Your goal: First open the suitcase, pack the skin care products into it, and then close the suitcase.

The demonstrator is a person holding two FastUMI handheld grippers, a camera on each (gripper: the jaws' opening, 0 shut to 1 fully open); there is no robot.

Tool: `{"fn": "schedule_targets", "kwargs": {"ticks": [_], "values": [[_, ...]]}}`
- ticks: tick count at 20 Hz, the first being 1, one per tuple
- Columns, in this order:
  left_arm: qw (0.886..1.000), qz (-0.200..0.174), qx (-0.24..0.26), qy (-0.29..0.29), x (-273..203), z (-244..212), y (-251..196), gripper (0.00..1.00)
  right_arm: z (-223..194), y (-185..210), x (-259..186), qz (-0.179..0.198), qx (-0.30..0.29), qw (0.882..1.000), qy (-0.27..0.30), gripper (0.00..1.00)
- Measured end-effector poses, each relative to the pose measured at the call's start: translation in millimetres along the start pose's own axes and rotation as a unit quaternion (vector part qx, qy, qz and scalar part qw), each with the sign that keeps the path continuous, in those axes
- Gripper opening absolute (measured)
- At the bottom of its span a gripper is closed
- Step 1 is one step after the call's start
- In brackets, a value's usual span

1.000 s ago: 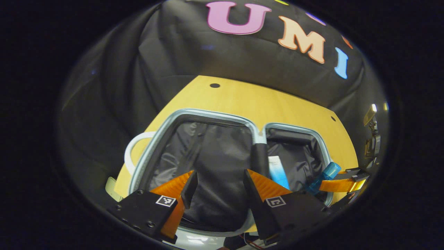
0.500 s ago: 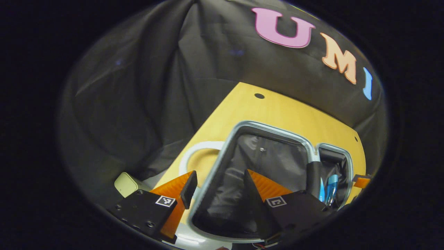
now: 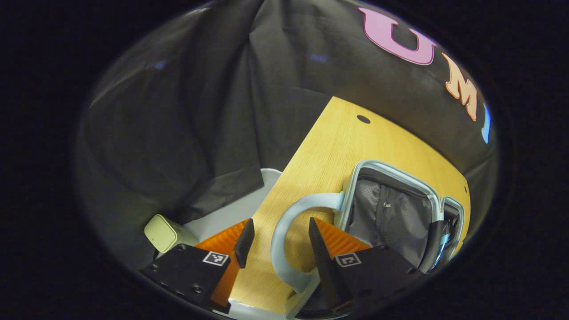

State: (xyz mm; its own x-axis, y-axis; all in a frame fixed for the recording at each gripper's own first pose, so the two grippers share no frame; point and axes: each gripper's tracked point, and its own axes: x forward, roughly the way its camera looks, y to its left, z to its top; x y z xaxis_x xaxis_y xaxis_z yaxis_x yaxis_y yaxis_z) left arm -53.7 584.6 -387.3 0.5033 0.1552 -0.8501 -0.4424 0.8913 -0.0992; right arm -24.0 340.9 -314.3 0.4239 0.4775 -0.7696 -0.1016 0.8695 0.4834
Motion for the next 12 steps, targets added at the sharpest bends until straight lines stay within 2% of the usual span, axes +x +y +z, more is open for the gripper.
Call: {"fn": "schedule_targets", "kwargs": {"ticks": [1, 3, 4, 6, 8, 12], "values": [[1.0, 0.0, 0.003, 0.011, 6.1, -2.8, 2.9, 0.68, 1.3, -4.0, -2.5, -0.004, 0.002, 1.0, -0.004, 0.98], [1.0, -0.004, 0.003, 0.029, 12.0, -7.5, -1.0, 0.42, 7.5, -11.6, -9.2, -0.014, 0.008, 1.0, -0.022, 0.98], [1.0, -0.003, 0.008, 0.029, 12.0, -10.4, -0.4, 0.19, 13.2, -15.1, -12.1, -0.019, 0.009, 0.999, -0.039, 0.98], [1.0, -0.004, 0.022, 0.017, 3.8, -4.6, -5.1, 0.07, 24.2, -20.7, -18.6, -0.021, 0.013, 0.998, -0.063, 0.98], [0.999, 0.004, 0.04, 0.009, -10.8, 1.1, -10.2, 0.01, 33.0, -26.8, -23.7, -0.02, 0.014, 0.997, -0.078, 0.98], [0.995, 0.019, 0.081, -0.056, -68.1, 40.9, -26.6, 0.0, 41.5, -36.4, -30.8, -0.013, 0.005, 0.995, -0.096, 0.98]]}}
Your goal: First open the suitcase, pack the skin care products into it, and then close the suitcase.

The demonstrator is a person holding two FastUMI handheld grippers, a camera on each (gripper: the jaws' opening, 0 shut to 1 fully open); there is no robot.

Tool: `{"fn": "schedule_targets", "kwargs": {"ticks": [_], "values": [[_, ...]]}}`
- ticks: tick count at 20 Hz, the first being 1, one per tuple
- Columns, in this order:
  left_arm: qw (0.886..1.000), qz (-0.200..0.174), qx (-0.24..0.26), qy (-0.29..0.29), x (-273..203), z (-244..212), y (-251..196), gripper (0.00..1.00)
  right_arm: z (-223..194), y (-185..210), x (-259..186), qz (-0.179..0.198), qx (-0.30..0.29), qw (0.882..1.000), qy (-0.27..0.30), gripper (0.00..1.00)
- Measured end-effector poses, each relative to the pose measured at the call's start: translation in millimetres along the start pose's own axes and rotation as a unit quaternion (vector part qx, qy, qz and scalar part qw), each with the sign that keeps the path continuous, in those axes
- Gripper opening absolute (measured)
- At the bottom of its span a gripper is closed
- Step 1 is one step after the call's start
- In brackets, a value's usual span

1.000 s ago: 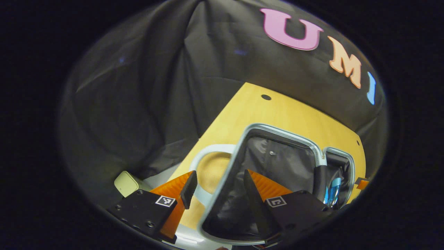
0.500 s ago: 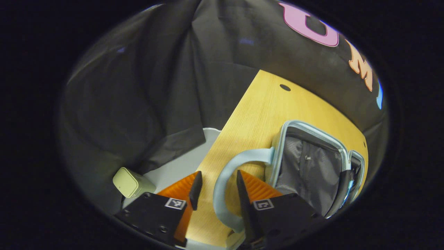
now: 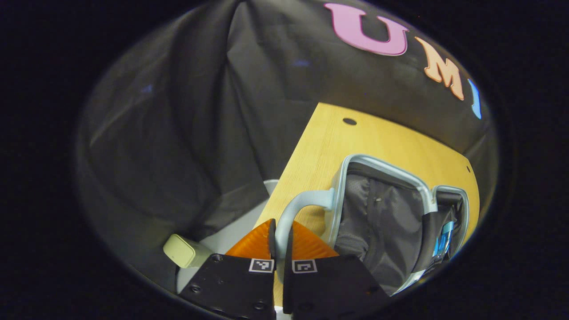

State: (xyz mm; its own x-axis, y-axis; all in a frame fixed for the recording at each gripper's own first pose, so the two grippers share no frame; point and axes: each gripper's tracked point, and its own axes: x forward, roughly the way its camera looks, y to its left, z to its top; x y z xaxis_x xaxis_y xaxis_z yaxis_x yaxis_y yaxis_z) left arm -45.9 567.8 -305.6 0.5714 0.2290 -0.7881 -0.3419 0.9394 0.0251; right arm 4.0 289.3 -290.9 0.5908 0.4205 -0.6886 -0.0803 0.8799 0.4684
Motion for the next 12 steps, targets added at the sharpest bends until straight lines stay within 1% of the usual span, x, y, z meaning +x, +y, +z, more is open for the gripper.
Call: {"fn": "schedule_targets", "kwargs": {"ticks": [5, 6, 7, 8, 12], "values": [[0.999, 0.009, 0.012, -0.041, -61.2, 38.3, -32.2, 0.0, 0.9, -11.1, -8.7, 0.029, -0.01, 1.0, -0.004, 0.98], [0.999, 0.01, 0.02, -0.05, -72.7, 43.0, -43.3, 0.0, 1.5, -14.0, -11.8, 0.036, -0.01, 0.999, -0.005, 0.93], [0.998, 0.012, 0.027, -0.056, -83.6, 46.2, -53.1, 0.0, 3.6, -17.6, -15.2, 0.041, -0.009, 0.999, -0.007, 0.93], [0.998, 0.012, 0.034, -0.06, -95.0, 50.8, -64.0, 0.0, 4.8, -21.8, -17.4, 0.046, -0.007, 0.999, -0.008, 0.98], [0.994, 0.008, 0.06, -0.089, -139.2, 66.0, -109.0, 0.0, 8.4, -39.1, -22.8, 0.063, 0.001, 0.998, -0.008, 0.98]]}}
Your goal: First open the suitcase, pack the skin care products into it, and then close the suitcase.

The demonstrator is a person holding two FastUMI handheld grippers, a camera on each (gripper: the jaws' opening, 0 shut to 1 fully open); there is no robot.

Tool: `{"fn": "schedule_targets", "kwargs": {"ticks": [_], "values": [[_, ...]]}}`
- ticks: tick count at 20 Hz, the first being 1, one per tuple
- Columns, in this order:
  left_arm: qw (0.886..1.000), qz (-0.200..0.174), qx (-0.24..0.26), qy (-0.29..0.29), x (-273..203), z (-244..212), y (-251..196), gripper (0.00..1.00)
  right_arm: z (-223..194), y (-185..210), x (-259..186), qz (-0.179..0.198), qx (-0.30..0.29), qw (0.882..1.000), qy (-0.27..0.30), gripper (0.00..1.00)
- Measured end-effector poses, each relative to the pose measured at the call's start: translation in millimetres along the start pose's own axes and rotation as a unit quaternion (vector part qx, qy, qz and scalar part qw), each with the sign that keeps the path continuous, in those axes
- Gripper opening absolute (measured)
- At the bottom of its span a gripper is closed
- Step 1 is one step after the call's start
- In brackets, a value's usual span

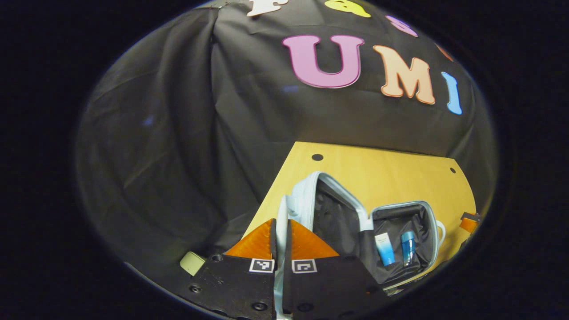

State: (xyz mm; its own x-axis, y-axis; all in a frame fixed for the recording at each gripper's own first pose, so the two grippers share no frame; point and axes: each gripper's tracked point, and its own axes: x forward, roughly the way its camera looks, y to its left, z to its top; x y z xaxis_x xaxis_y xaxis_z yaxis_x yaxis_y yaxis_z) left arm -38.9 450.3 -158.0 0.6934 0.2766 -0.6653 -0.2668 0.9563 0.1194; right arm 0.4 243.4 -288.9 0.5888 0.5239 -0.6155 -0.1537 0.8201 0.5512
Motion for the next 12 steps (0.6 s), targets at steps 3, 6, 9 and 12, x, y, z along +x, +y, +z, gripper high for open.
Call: {"fn": "schedule_targets", "kwargs": {"ticks": [3, 6, 9, 12], "values": [[0.999, -0.015, 0.017, -0.024, -20.1, 20.8, -39.1, 0.0, 2.4, -9.3, -11.1, 0.012, -0.004, 1.0, -0.002, 0.98], [0.998, -0.042, 0.028, -0.044, -35.7, 39.0, -85.0, 0.0, 3.6, -23.5, -26.8, 0.013, -0.013, 1.0, -0.004, 0.98], [0.995, -0.073, 0.041, -0.057, -46.4, 52.4, -133.9, 0.0, 6.3, -40.3, -42.3, 0.007, -0.011, 1.0, -0.009, 0.98], [0.991, -0.11, 0.047, -0.065, -51.6, 56.3, -180.8, 0.0, 7.3, -59.1, -53.0, -0.005, -0.002, 1.0, -0.011, 0.98]]}}
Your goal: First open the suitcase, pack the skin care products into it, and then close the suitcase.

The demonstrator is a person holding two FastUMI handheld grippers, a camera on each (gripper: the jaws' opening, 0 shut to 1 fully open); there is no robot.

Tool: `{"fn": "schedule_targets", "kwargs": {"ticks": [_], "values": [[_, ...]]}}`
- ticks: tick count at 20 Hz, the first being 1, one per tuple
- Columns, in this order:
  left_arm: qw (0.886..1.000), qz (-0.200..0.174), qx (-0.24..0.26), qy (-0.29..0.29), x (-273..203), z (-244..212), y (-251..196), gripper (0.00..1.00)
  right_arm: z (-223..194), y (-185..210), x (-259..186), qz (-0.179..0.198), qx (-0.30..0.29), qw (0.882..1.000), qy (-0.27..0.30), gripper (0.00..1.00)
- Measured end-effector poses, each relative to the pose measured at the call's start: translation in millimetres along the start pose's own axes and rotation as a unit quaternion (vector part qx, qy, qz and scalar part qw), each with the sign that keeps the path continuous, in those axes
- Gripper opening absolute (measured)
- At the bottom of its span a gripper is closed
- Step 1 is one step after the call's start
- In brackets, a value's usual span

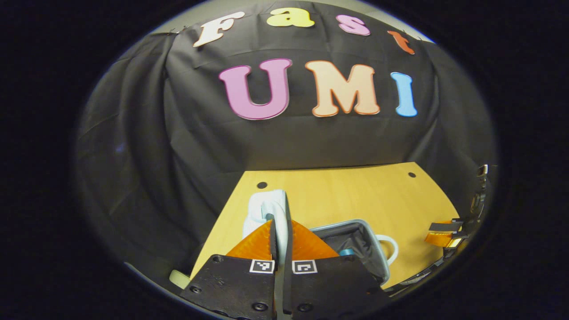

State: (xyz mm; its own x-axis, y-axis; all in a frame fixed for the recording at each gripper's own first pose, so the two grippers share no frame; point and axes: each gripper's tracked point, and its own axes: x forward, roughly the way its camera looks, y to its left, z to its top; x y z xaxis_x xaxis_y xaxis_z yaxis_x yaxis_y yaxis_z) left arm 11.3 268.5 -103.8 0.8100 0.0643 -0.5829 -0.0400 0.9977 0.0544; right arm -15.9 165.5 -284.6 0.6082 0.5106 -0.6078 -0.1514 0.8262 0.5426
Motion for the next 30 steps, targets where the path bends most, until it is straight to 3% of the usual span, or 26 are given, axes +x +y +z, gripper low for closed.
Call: {"fn": "schedule_targets", "kwargs": {"ticks": [10, 15, 19, 23, 28, 29, 30], "values": [[0.996, -0.088, -0.026, -0.004, 22.6, -0.3, -111.3, 0.0, 12.7, -43.1, -30.5, -0.034, 0.015, 0.999, -0.017, 0.98], [0.991, -0.128, -0.039, -0.005, 34.6, -21.2, -168.4, 0.0, 16.1, -59.9, -41.5, -0.046, 0.013, 0.999, -0.022, 0.98], [0.986, -0.157, -0.037, 0.039, 48.6, -63.3, -216.3, 0.0, 16.4, -73.0, -50.3, -0.054, 0.017, 0.998, -0.019, 0.98], [0.983, -0.161, -0.016, 0.089, 67.6, -108.2, -240.5, 0.01, 16.6, -87.1, -58.9, -0.062, 0.009, 0.998, -0.018, 0.98], [0.981, -0.141, 0.004, 0.136, 82.9, -151.9, -266.7, 0.02, 21.1, -110.7, -75.7, -0.061, -0.012, 0.998, -0.024, 0.98], [0.981, -0.133, 0.002, 0.141, 80.3, -156.8, -270.0, 0.04, 24.1, -115.4, -78.6, -0.058, -0.014, 0.998, -0.024, 0.98], [0.983, -0.127, 0.002, 0.13, 78.4, -152.0, -274.6, 0.16, 27.4, -119.0, -80.7, -0.055, -0.015, 0.998, -0.027, 0.98]]}}
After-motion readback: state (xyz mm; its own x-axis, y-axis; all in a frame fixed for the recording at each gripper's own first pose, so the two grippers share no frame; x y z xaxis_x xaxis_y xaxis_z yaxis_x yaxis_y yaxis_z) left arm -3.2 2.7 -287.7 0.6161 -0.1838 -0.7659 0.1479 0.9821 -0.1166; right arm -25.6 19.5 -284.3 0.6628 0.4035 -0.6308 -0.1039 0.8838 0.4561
